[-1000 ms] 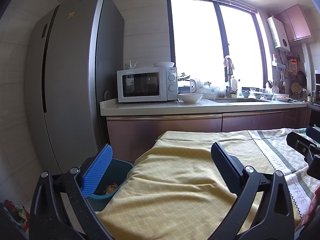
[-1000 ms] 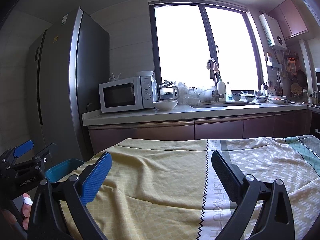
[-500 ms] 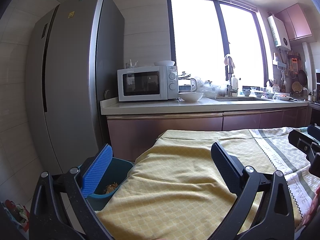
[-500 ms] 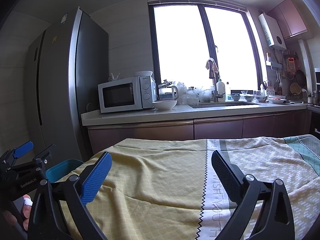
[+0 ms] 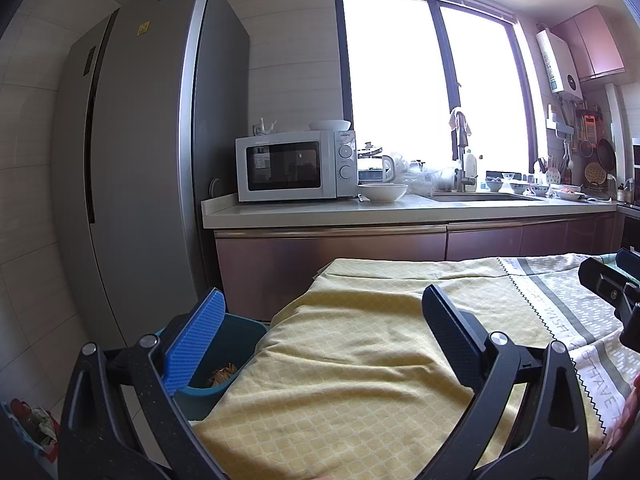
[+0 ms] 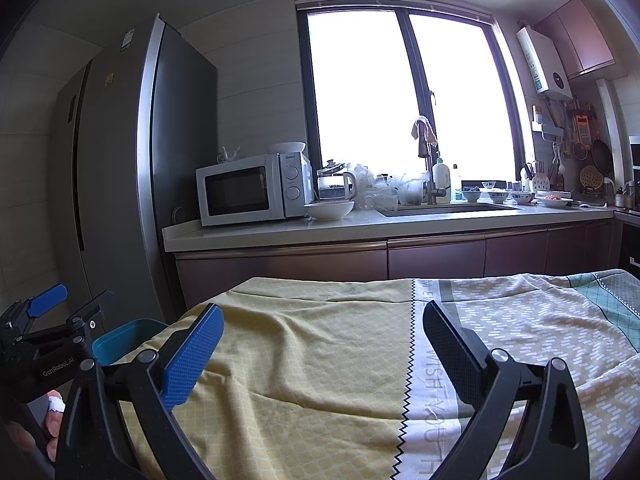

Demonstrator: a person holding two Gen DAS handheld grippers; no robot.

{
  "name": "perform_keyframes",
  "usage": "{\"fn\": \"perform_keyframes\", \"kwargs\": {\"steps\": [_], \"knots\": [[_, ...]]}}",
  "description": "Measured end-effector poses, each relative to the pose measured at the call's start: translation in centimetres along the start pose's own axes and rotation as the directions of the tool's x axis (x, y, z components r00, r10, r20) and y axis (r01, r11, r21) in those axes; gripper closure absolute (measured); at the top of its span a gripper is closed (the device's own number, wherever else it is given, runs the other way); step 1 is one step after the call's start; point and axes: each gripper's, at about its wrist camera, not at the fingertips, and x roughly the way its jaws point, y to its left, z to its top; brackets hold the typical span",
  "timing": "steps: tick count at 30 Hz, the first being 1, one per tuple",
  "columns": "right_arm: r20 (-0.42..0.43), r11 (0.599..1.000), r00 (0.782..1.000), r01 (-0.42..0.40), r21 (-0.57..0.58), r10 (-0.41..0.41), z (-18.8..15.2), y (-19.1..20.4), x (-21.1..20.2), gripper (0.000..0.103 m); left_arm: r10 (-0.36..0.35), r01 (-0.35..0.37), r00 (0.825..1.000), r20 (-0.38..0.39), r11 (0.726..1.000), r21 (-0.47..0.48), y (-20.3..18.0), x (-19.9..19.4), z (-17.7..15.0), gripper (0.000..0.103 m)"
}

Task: Collect trash

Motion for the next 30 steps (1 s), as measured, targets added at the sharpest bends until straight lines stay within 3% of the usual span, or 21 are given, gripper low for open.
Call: {"fn": "perform_keyframes", "kwargs": {"steps": [30], "knots": [[0.004,1.000,1.000,0.001,-0.001,-0.001,0.43,0.01,0.05,0.006,0.002,-0.002,1.000,-0.006,1.000,0.000,-0.10,0.21,-0.14,0.006]]}}
